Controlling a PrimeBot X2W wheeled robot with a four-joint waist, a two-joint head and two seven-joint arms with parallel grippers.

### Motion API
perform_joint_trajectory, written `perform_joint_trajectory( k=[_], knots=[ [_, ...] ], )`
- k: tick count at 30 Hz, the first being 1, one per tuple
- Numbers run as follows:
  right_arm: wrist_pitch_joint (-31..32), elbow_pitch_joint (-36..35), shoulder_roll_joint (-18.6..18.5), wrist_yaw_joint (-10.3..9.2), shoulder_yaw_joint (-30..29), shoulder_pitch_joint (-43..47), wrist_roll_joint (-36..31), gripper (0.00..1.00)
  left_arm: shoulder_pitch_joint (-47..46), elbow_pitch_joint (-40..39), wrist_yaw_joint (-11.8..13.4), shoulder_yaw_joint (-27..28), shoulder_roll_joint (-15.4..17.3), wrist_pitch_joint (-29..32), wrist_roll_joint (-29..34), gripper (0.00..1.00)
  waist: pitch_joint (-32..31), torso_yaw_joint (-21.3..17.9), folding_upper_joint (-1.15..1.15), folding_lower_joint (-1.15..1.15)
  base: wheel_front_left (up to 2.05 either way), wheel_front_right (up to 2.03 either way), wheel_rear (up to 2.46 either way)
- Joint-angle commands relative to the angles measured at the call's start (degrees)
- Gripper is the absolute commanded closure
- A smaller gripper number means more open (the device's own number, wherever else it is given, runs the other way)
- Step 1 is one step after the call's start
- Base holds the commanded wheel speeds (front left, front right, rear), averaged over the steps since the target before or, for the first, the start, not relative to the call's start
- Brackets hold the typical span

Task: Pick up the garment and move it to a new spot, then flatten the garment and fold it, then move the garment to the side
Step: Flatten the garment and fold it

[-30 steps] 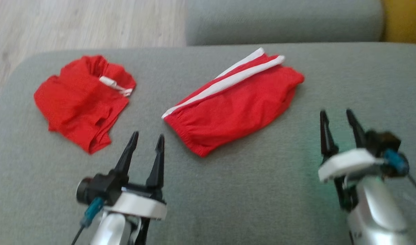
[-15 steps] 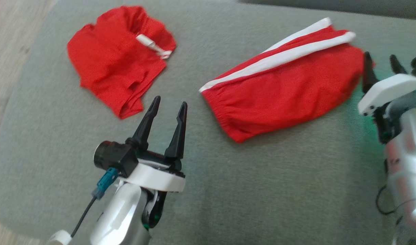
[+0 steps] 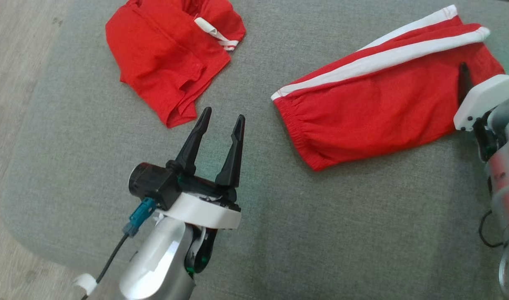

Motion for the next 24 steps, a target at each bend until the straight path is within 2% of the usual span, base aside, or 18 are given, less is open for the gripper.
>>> perform_joint_trajectory(
  k=[1, 2, 3, 4, 11, 16, 20, 24],
  knots=[
    [-0.22, -0.26, 0.40, 0.18, 0.88, -0.16, -0.40, 0.00, -1.85, -1.81, 0.34, 1.65, 0.40, -0.29, -0.25, 0.00, 0.03, -0.01, 0.00, 0.00, 0.00, 0.00, 0.00],
    [-0.54, 0.19, 0.44, 0.18, 0.65, -0.38, -0.58, 0.16, -1.85, -1.73, 0.36, 1.65, 0.40, -0.29, -0.22, 0.00, 0.04, -0.02, 0.00, 0.00, 0.00, 0.00, 0.00],
    [-0.97, 0.56, 0.54, 0.18, 0.52, -0.57, -0.77, 0.84, -1.82, -1.61, 0.38, 1.65, 0.40, -0.29, -0.19, 0.00, -0.01, -0.07, 0.00, 0.00, 0.00, 0.00, 0.00],
    [-1.44, 0.92, 0.68, 0.18, 0.47, -0.69, -0.95, 1.00, -1.77, -1.47, 0.39, 1.69, 0.40, -0.29, -0.15, 0.00, -0.13, -0.18, 0.00, 0.00, 0.00, 0.00, 0.00],
    [-8.03, 2.00, 2.34, 0.18, 0.71, 0.26, -0.78, 1.00, -0.33, -0.51, 0.24, 2.63, 0.40, -0.29, 0.36, 0.00, -3.00, -2.69, 0.00, 0.00, 0.00, 0.00, 0.00],
    [-12.72, 2.01, 4.15, 0.18, 0.90, 3.21, 0.48, 1.00, 1.65, -0.26, -0.01, 4.67, 0.40, -0.29, 1.52, 0.00, -6.40, -6.76, 0.00, 0.00, 0.00, 0.00, 0.00],
    [-14.58, 0.20, 4.38, 0.18, -1.02, 7.33, 1.19, 1.00, 3.72, -0.18, -0.62, 6.44, 0.40, -0.29, 2.57, 0.00, -9.72, -11.02, 0.00, 0.00, 0.00, 0.00, 0.00],
    [-15.03, -2.21, 4.10, 0.18, -3.30, 11.00, 1.28, 1.00, 4.94, -0.38, -1.00, 7.42, 0.40, -0.29, 3.26, 0.00, -11.66, -13.64, 0.00, 0.00, 0.00, 0.00, 0.00]
  ],
)
